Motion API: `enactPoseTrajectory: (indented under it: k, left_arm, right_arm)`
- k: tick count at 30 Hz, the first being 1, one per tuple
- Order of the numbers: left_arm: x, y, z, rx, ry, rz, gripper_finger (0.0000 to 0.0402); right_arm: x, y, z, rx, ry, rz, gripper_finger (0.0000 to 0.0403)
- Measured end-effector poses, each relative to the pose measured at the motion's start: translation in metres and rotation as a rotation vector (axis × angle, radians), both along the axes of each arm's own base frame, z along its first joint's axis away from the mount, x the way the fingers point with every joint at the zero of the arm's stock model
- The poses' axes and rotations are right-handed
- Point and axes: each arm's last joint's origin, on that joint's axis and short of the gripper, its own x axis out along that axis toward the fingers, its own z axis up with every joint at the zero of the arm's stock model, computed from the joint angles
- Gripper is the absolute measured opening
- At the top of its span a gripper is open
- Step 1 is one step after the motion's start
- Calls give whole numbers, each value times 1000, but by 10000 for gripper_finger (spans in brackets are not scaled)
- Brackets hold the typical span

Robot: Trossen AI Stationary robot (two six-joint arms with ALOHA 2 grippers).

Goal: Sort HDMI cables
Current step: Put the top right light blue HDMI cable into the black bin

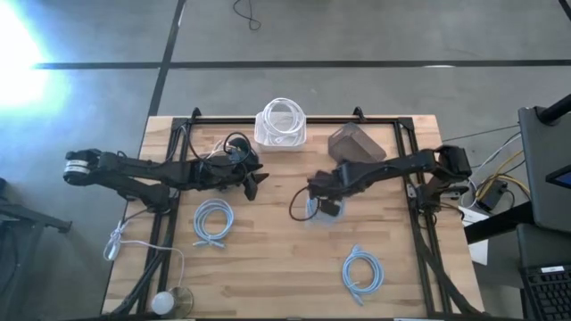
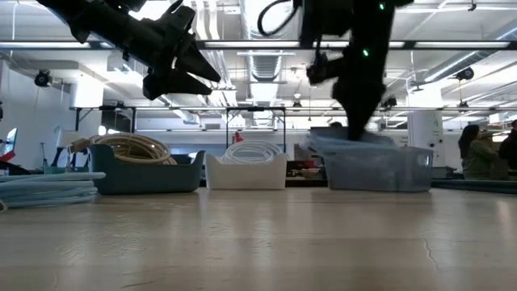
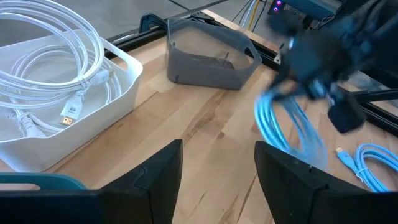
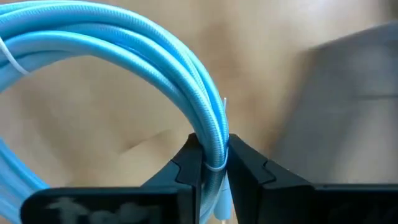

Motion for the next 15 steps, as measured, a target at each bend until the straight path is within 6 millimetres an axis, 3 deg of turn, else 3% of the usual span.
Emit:
enactPoseTrajectory:
  k: [5,8,15]
  left_arm:
    - [0,0,0,0,0,0,204]
    - [0,0,0,0,0,0,204]
    - [0,0,0,0,2,0,204]
  right_arm:
    - [1,-16,42,-408,-27,-133,52]
    - [-5,-28,61,-566,-62,-244,51]
    - [-22,-65,65,-666,-12,-428,52]
